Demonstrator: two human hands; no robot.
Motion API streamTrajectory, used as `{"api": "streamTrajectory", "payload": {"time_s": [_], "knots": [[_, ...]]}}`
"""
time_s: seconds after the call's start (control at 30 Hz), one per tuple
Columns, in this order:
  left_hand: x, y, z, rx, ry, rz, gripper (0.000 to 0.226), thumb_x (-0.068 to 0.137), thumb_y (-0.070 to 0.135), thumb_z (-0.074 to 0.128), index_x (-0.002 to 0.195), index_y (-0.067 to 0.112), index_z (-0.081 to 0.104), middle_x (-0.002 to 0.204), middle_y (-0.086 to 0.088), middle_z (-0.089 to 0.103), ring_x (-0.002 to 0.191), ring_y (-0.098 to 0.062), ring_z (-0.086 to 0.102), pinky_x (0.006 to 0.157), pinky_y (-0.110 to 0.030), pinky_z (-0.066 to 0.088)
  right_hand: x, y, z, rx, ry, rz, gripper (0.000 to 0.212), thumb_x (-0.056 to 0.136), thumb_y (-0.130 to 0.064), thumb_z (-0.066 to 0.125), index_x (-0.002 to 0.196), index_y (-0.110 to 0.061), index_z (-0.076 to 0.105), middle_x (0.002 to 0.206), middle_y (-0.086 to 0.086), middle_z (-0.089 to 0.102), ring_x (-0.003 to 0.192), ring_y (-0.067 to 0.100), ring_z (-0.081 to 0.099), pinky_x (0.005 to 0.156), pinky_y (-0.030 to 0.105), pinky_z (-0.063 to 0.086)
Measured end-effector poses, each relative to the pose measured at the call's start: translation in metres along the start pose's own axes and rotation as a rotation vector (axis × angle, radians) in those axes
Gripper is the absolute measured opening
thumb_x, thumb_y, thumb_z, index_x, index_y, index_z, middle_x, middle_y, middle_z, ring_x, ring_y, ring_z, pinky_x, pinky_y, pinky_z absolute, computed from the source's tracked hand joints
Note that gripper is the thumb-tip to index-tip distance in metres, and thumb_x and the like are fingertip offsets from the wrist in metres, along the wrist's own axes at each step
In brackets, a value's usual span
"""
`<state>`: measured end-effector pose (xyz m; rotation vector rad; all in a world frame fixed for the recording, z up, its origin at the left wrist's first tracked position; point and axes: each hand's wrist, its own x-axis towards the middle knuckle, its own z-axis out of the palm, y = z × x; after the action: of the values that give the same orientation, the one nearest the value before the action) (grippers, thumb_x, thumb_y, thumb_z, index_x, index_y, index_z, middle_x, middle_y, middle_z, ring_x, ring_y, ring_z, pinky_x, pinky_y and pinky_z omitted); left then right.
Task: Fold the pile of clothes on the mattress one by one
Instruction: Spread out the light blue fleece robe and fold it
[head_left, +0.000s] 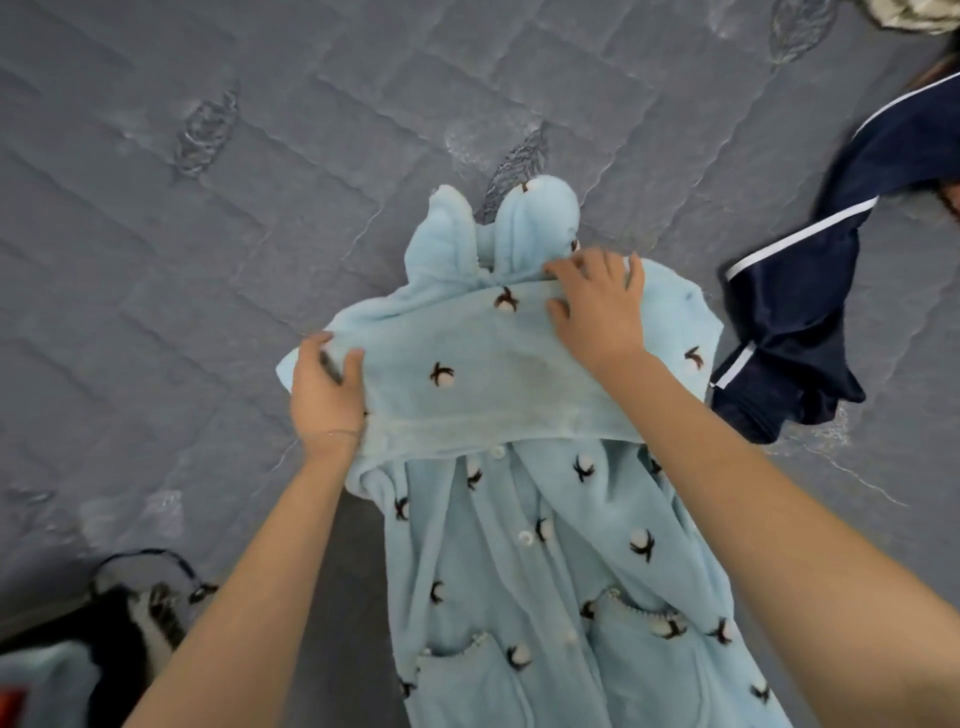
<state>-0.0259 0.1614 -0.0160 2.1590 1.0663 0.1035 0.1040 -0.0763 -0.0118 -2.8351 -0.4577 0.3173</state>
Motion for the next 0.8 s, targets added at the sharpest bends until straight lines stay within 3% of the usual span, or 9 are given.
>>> {"api": "streamTrajectory", "payload": {"time_s": [0.1, 0.17, 0.23, 0.33, 0.4, 0.53, 0.63, 0.73, 0.8], "knots": [[-0.018, -0.016, -0.004, 0.333, 0.026, 0.362, 0.052, 0.095, 0.027, 0.056, 0.142, 0.01, 0.041, 0.142, -0.022, 0.038, 0.13, -0.037, 0.036, 0.107, -0.047, 0.028, -0.02, -0.009, 0.014, -0.021, 0.02, -0.053, 0.045, 0.094, -0.023, 0.052, 0.138, -0.018, 0.047, 0.148, 0.011, 0.034, 0.142, 0.03, 0.022, 0.117, 0.051, -0.001], [-0.036, -0.023, -0.001, 0.492, -0.013, 0.643, 0.048, 0.097, 0.029, 0.049, 0.143, 0.014, 0.043, 0.149, -0.022, 0.034, 0.138, -0.04, 0.029, 0.114, -0.052, 0.017, -0.045, -0.014, 0.022, -0.011, 0.086, -0.102, 0.043, 0.093, -0.024, 0.054, 0.136, -0.015, 0.052, 0.151, 0.015, 0.035, 0.143, 0.037, 0.023, 0.116, 0.054, 0.001], [-0.049, -0.026, 0.006, 0.654, -0.17, 0.762, 0.049, 0.099, 0.035, 0.041, 0.145, 0.02, 0.04, 0.152, -0.016, 0.033, 0.142, -0.038, 0.025, 0.116, -0.057, 0.014, -0.068, -0.013, 0.031, -0.023, 0.095, -0.118, 0.045, 0.094, -0.029, 0.056, 0.136, -0.014, 0.053, 0.151, 0.015, 0.036, 0.143, 0.039, 0.026, 0.116, 0.056, 0.005], [-0.056, -0.036, 0.016, 0.874, -0.444, 0.599, 0.057, 0.101, 0.047, 0.021, 0.152, 0.031, 0.001, 0.162, -0.003, 0.001, 0.148, -0.026, -0.003, 0.118, -0.052, -0.004, -0.095, -0.002, 0.043, -0.039, -0.108, -0.064, 0.057, 0.099, -0.039, 0.045, 0.151, -0.022, 0.028, 0.159, 0.011, 0.018, 0.148, 0.033, 0.011, 0.118, 0.049, -0.001], [-0.061, -0.041, 0.016, 0.928, -0.465, 0.565, 0.058, 0.101, 0.048, 0.016, 0.15, 0.032, -0.011, 0.161, -0.002, -0.011, 0.147, -0.024, -0.012, 0.117, -0.049, -0.01, -0.115, 0.004, 0.045, 0.027, -0.173, -0.042, 0.06, 0.101, -0.038, 0.043, 0.153, -0.022, 0.019, 0.161, 0.01, 0.013, 0.149, 0.031, 0.008, 0.12, 0.043, -0.001], [-0.092, -0.039, -0.008, 0.705, -0.345, 0.625, 0.059, 0.1, 0.044, 0.026, 0.153, 0.028, 0.003, 0.161, -0.009, -0.005, 0.148, -0.029, -0.008, 0.117, -0.048, -0.012, -0.176, 0.003, 0.03, 0.25, -0.003, -0.045, 0.054, 0.096, -0.021, 0.058, 0.146, -0.012, 0.039, 0.154, 0.017, 0.029, 0.143, 0.038, 0.025, 0.117, 0.053, 0.02], [-0.135, -0.056, -0.023, 0.536, -0.288, 0.568, 0.063, 0.098, 0.043, 0.034, 0.153, 0.025, 0.009, 0.161, -0.011, -0.002, 0.148, -0.029, -0.003, 0.117, -0.046, -0.008, -0.238, 0.016, 0.026, 0.235, -0.046, 0.136, 0.061, 0.095, -0.03, 0.058, 0.149, -0.019, 0.033, 0.158, 0.012, 0.022, 0.146, 0.035, 0.017, 0.117, 0.054, 0.017], [-0.179, -0.091, -0.028, 0.351, -0.334, 0.125, 0.075, 0.097, 0.041, 0.046, 0.153, 0.017, 0.003, 0.16, -0.012, -0.003, 0.148, -0.025, 0.0, 0.118, -0.043, -0.001, -0.293, 0.037, 0.03, 0.165, -0.21, 0.355, 0.07, 0.094, -0.047, 0.051, 0.152, -0.031, 0.015, 0.162, 0.007, 0.006, 0.149, 0.031, 0.004, 0.119, 0.051, 0.005], [-0.201, -0.114, -0.026, 0.246, -0.384, -0.177, 0.073, 0.097, 0.039, 0.05, 0.151, 0.005, 0.015, 0.159, -0.016, 0.008, 0.147, -0.028, 0.009, 0.119, -0.041, 0.01, -0.32, 0.048, 0.035, 0.203, -0.249, 0.516, 0.077, 0.092, -0.054, 0.05, 0.153, -0.033, 0.007, 0.162, 0.006, 0.002, 0.149, 0.029, 0.005, 0.118, 0.051, 0.005]]}}
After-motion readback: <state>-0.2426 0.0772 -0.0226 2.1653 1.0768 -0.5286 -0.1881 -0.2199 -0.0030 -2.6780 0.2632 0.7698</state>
